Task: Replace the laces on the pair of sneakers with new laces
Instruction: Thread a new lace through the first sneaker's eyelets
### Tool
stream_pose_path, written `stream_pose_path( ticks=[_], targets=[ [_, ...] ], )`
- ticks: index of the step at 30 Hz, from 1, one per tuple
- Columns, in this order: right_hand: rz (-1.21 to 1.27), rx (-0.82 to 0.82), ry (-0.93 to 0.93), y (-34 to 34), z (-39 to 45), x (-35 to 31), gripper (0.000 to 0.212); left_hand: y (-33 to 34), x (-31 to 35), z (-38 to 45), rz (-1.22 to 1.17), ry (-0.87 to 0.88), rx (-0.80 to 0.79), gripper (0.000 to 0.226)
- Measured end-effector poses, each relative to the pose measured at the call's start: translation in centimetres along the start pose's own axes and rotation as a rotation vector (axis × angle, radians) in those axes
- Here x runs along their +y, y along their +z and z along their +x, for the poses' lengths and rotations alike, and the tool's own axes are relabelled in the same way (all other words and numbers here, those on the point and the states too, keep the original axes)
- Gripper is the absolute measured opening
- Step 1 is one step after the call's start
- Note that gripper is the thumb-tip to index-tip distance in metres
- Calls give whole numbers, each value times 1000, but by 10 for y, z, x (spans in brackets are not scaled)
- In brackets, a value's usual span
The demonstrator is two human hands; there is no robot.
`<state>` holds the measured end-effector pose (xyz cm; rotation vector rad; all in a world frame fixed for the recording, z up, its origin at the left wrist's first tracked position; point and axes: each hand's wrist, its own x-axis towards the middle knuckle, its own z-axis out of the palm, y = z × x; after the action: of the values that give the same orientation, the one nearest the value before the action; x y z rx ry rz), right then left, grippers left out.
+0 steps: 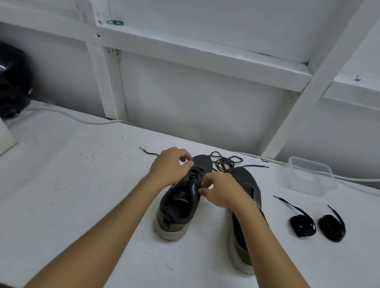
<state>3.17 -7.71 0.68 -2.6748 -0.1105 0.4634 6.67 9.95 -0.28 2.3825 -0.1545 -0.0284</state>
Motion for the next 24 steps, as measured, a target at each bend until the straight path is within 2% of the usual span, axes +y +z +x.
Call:
stream_pose_path(
  ticks=[5,7,13,17,24],
  targets=[
    [49,44,-8,-5,-3,6,8,12,0,21,143,-9,-194,36],
    [78,40,2,-7,-3,8,7,15,-3,25,178,-14,-233,38],
    [143,-28,19,-4,1,8,9,16,-5,25,302,-58,-139,19],
    [311,-118,64,6,3,3,16,18,-11,20,262,-77,-112,1],
    [554,-94,16,23,11,-6,11,3,-34,9,187,-177,-21,10]
  ],
)
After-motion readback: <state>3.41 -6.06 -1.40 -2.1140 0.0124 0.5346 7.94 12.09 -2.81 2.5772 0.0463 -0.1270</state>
